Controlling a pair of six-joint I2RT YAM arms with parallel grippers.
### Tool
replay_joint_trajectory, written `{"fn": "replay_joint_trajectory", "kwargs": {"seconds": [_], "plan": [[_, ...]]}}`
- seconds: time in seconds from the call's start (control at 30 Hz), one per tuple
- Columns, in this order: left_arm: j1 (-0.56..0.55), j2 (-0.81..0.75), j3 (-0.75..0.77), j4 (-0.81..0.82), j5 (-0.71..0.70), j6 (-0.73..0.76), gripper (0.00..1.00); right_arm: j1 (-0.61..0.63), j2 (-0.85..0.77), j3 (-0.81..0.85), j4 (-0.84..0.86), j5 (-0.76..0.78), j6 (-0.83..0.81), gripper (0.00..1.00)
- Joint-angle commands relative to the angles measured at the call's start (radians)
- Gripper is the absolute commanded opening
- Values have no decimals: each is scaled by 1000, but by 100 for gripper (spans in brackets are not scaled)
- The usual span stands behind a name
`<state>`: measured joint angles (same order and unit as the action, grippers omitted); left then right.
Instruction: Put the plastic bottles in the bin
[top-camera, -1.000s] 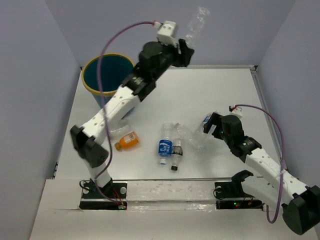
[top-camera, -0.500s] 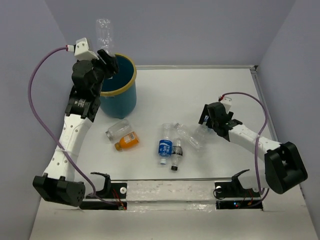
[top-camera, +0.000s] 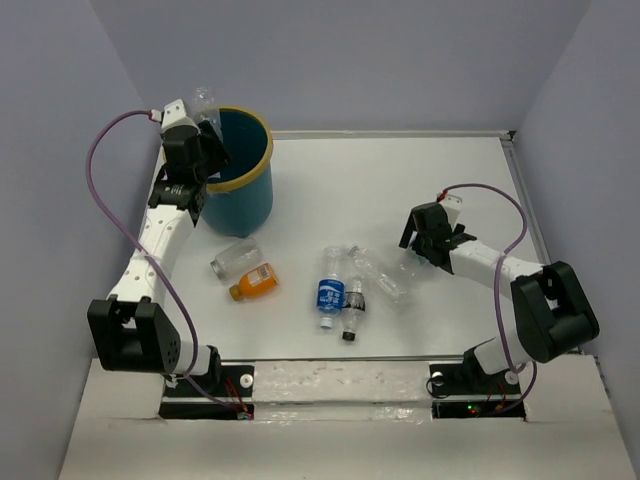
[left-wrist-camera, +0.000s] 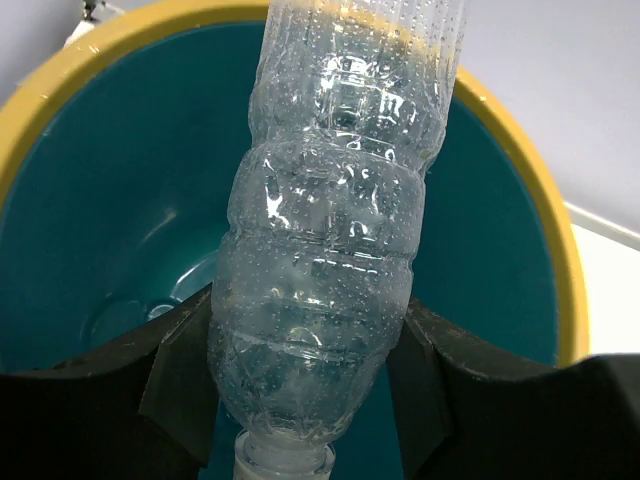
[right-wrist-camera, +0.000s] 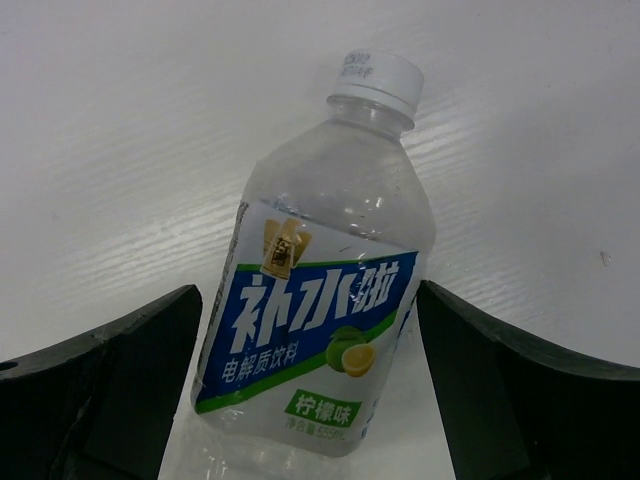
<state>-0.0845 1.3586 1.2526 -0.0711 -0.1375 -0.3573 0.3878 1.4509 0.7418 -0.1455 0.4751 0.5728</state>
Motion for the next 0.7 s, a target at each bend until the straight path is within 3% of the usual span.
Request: {"fn": "replay_joint_trajectory", "kwargs": {"seconds": [0.0, 0.13, 0.37, 0.57, 0.67], "plan": [[14, 26, 7, 76, -16, 6, 51, -15, 25, 56, 73, 25, 9, 92], [14, 25, -4, 76, -22, 4, 55, -26, 49, 67, 98, 14, 12, 88], [14, 13, -24, 86, -2, 0, 99, -35, 57, 82, 123, 31, 3, 68], [14, -67, -6, 136, 78, -15, 99, -35, -10, 100, 123, 106, -45, 55], [14, -99, 31, 137, 98, -20, 99, -46, -59, 111, 123, 131, -67, 54]]}}
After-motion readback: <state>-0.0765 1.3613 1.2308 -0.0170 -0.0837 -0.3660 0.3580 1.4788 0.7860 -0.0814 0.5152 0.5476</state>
